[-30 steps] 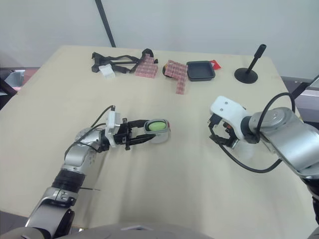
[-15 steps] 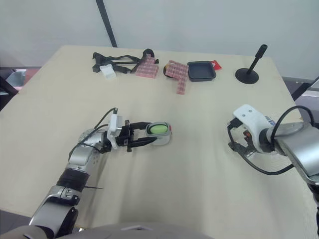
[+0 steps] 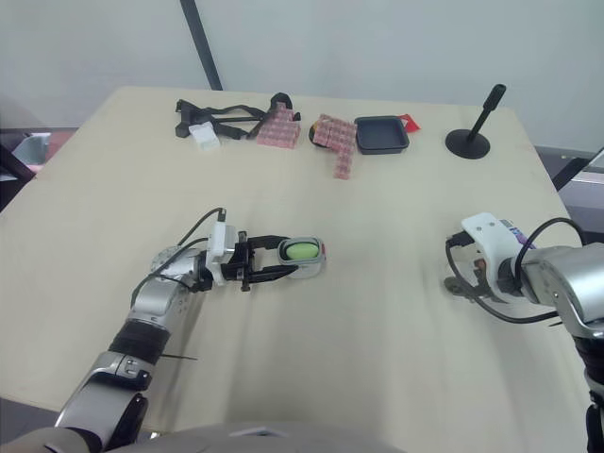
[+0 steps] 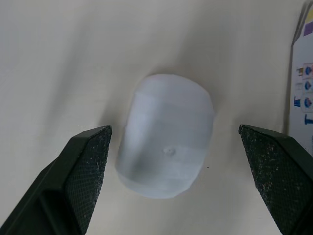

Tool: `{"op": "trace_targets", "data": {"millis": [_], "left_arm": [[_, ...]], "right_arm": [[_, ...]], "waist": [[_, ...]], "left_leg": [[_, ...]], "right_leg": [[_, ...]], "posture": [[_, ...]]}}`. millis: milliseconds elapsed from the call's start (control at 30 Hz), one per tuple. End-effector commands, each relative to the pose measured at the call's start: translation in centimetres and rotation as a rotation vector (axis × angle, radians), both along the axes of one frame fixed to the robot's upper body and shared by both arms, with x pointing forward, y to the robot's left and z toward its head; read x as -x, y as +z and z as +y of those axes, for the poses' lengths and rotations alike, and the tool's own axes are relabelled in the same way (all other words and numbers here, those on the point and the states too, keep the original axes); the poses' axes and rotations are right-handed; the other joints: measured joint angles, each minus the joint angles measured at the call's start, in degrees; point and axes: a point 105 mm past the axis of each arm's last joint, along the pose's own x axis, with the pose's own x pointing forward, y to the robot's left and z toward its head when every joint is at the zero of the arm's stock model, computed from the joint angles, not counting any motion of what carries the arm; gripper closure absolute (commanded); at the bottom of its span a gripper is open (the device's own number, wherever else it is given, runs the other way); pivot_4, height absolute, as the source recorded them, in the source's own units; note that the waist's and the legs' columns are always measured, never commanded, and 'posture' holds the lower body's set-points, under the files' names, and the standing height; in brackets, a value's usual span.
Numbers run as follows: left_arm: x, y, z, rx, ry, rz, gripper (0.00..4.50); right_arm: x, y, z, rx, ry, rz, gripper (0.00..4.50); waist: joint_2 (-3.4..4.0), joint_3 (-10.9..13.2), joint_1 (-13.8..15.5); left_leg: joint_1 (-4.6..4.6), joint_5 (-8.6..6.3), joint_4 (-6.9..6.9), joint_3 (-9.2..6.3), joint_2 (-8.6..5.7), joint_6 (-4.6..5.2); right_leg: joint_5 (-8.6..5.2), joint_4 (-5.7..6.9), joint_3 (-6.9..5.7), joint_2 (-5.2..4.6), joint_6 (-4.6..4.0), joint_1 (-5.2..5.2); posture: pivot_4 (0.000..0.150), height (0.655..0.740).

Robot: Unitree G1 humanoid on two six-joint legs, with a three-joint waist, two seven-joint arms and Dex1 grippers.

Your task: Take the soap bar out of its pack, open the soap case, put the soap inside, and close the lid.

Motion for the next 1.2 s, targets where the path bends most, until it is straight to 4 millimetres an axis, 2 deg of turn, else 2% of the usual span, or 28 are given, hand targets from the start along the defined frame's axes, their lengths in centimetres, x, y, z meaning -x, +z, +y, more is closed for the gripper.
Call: {"op": "trace_targets", "data": {"millis": [33,67,100,233,333,533,700,933,1200], "left_arm": [[-0.2,1.0,-0.1,0.020,0.002,-0.050,2.56],[-0.2,1.0,-0.1,0.021,0.002,-0.051,2.56],[-0.2,1.0,-0.1,0.021,0.003,-0.052,2.56],[-0.3,1.0,-0.1,0.023,0.005,-0.053,2.56],[-0.3,1.0,-0.2,0.026,0.003,-0.051,2.56],[-0.4,1.5,-1.1,0.055,-0.012,-0.050,2.56],[-0.5,2.0,-2.3,0.075,-0.053,-0.058,2.56],[-0.8,1.8,-4.7,0.096,-0.104,-0.045,2.56],[-0.7,0.6,-5.4,0.073,-0.129,-0.040,2.56]], "right_arm": [[-0.2,-0.1,-0.1,0.014,-0.015,-0.005,0.03],[-0.2,0.0,-0.1,0.022,-0.016,-0.010,0.03],[-0.1,0.0,-0.1,0.022,-0.013,-0.009,0.28],[0.0,0.1,-0.1,0.025,-0.004,-0.008,1.66],[0.0,0.5,0.2,0.042,0.019,-0.026,2.50],[-0.8,4.7,2.7,0.044,0.207,-0.179,2.51],[-0.6,8.1,6.4,0.036,0.479,-0.316,2.51],[0.1,10.1,10.2,0.026,0.784,-0.410,2.51],[0.0,10.9,11.9,0.015,0.912,-0.408,2.51]], "waist": [[0.00,0.0,0.0],[0.00,0.0,0.0],[0.00,0.0,0.0],[0.00,0.0,0.1],[0.00,0.0,0.2],[0.07,0.0,0.0],[0.07,0.0,0.2],[0.06,0.0,-0.1],[0.06,0.0,-0.2]], "left_leg": [[0.00,0.00,0.00,0.00,0.00,0.00],[0.01,0.00,0.00,0.00,0.00,0.00],[0.02,0.00,0.00,0.00,-0.01,0.00],[0.02,0.00,0.00,0.00,-0.01,0.00],[0.02,0.00,0.01,0.00,-0.01,0.00],[0.00,0.00,-0.01,-0.01,-0.01,-0.01],[0.00,-0.01,-0.01,-0.02,0.00,0.00],[-0.02,-0.01,-0.01,-0.01,-0.01,0.02],[-0.02,-0.01,-0.01,-0.02,0.01,0.03]], "right_leg": [[0.00,0.00,0.00,0.00,0.00,0.00],[0.00,0.00,0.00,0.00,0.00,0.00],[0.00,0.00,-0.01,0.00,0.00,0.02],[0.00,-0.01,0.00,-0.02,0.00,0.03],[0.00,-0.02,-0.01,-0.03,0.00,0.03],[0.00,-0.03,0.00,-0.01,0.00,0.01],[0.00,-0.05,0.00,-0.02,0.01,0.02],[0.00,0.05,0.00,-0.02,0.01,0.02],[0.00,0.17,0.01,0.00,0.00,0.02]], "posture": [[0.150,0.7400],[0.150,0.7400],[0.150,0.7400],[0.150,0.7400],[0.150,0.7400],[0.150,0.7400],[0.150,0.7400],[0.150,0.7400],[0.150,0.7400]]}}
